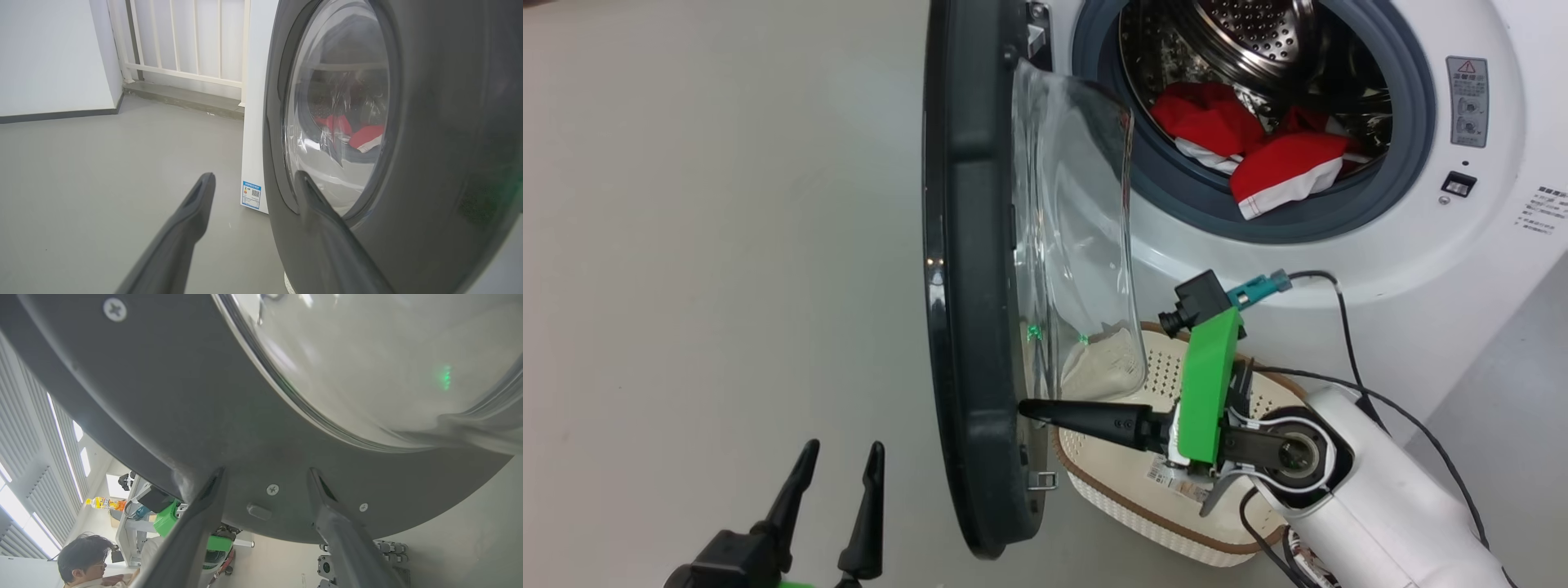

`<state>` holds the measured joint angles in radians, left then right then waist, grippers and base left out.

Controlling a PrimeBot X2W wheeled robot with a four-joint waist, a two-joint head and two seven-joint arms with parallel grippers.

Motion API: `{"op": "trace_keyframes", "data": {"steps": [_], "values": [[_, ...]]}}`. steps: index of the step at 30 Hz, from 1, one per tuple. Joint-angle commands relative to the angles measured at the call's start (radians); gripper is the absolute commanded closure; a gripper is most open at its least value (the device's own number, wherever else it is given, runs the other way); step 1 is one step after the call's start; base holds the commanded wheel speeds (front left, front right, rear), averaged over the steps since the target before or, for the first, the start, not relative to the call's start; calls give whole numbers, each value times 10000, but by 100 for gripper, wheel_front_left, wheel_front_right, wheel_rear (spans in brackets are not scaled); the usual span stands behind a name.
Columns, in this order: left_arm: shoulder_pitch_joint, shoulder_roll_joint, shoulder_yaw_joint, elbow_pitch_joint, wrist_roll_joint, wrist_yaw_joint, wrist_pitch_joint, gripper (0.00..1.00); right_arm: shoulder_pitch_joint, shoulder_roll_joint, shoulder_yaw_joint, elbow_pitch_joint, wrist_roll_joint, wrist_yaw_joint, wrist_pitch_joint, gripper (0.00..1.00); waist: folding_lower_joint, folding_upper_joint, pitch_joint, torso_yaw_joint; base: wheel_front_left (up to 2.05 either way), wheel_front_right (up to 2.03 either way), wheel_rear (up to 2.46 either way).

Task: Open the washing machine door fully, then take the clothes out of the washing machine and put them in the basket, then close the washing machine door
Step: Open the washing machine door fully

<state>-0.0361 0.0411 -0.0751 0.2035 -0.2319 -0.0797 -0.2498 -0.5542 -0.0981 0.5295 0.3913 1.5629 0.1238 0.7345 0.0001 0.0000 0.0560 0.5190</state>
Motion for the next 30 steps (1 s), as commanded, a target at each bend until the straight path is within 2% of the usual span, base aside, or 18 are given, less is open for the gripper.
{"op": "trace_keyframes", "data": {"steps": [1,11,19,27,30], "values": [[-37,91,360,-187,-51,-59,-120,0,29,71,-17,-319,-59,69,-116,0,0,0,-44,-37,0,0,0],[52,91,567,-111,-78,-168,-120,0,892,-616,-90,-240,-559,69,-1000,0,0,0,-122,-356,0,0,0],[76,91,724,-103,-114,-188,-120,0,1534,-1258,-88,19,-1129,69,-2203,0,0,0,-89,-586,0,0,0],[105,91,824,-119,-230,-178,-120,0,1808,-1951,227,310,-2108,69,-3828,0,0,0,-4,-796,0,0,0],[104,91,842,-105,-285,-156,-120,0,1863,-2214,556,404,-2564,69,-4759,0,0,0,10,-865,0,0,0]]}}
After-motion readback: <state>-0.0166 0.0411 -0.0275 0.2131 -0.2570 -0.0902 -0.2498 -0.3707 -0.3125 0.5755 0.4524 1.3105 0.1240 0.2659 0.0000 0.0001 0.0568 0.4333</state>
